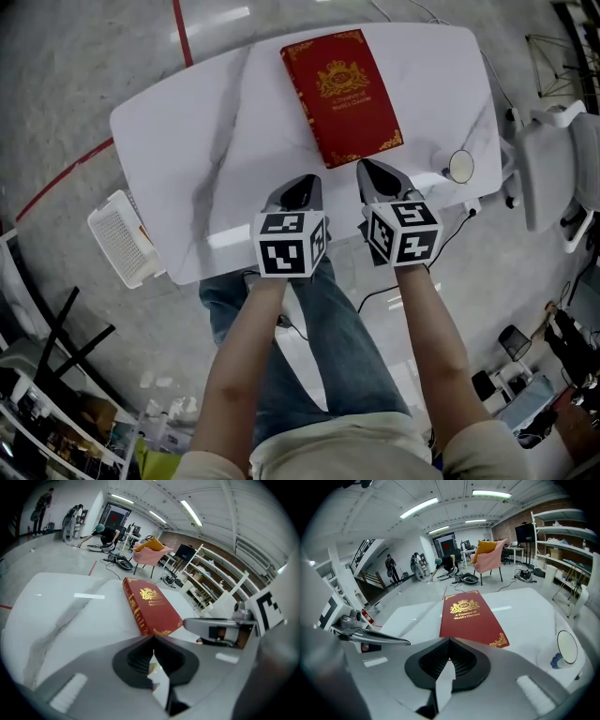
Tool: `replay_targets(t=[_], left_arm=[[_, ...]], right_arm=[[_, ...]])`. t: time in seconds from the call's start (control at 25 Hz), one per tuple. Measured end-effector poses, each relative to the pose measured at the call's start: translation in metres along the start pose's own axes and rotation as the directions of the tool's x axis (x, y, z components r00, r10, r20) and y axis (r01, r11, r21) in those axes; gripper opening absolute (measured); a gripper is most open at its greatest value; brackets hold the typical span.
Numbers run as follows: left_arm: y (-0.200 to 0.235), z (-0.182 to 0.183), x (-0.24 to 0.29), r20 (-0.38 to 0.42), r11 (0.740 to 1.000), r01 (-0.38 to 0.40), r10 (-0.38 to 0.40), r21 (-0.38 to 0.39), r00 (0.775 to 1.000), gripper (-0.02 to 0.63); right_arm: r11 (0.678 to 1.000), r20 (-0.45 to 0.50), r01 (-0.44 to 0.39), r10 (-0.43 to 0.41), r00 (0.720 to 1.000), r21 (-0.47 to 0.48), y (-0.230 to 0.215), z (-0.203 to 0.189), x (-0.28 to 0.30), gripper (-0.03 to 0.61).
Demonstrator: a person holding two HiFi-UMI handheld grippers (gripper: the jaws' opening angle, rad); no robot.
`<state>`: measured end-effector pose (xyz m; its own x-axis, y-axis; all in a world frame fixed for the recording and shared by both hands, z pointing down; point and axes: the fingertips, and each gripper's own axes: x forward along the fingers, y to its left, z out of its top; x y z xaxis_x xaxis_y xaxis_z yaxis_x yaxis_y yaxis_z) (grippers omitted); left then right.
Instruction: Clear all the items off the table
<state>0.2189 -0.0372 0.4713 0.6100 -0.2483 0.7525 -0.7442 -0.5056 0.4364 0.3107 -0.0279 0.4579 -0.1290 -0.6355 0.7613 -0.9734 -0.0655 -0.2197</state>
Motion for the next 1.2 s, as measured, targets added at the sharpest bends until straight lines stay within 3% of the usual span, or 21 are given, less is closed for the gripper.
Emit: replay_targets(t=[0.52, 0.6, 0.92, 1.2], left_arm=[[-0.016, 0.024, 0.039, -0.001, 1.000, -0.008, 0.008, 0.012, 1.000, 0.013], [-0.016, 0.027, 0.044, 0.002, 1.000, -0.014, 0.014, 0.016, 1.000, 0.073], [-0.012, 0.025, 0.066, -0.028, 1.000, -0.018, 0.019, 0.020, 0.999, 0.244], [-0.014, 0.021, 0.083, -0.047, 1.000, 0.004, -0.004, -0.006, 0.999, 0.307]], right_arm=[[0.999, -0.032, 0.037, -0.038, 0.999, -0.026, -0.059, 0.011, 0.016, 0.000], [0.999, -0.040, 0.039, -0.040, 0.998, -0.025, -0.067, 0.013, 0.020, 0.003], [0.999, -0.095, 0.023, -0.027, 0.995, -0.049, -0.092, 0.013, 0.041, 0.135], [0.998, -0.134, 0.001, -0.009, 0.991, -0.060, -0.105, 0.010, 0.056, 0.257]])
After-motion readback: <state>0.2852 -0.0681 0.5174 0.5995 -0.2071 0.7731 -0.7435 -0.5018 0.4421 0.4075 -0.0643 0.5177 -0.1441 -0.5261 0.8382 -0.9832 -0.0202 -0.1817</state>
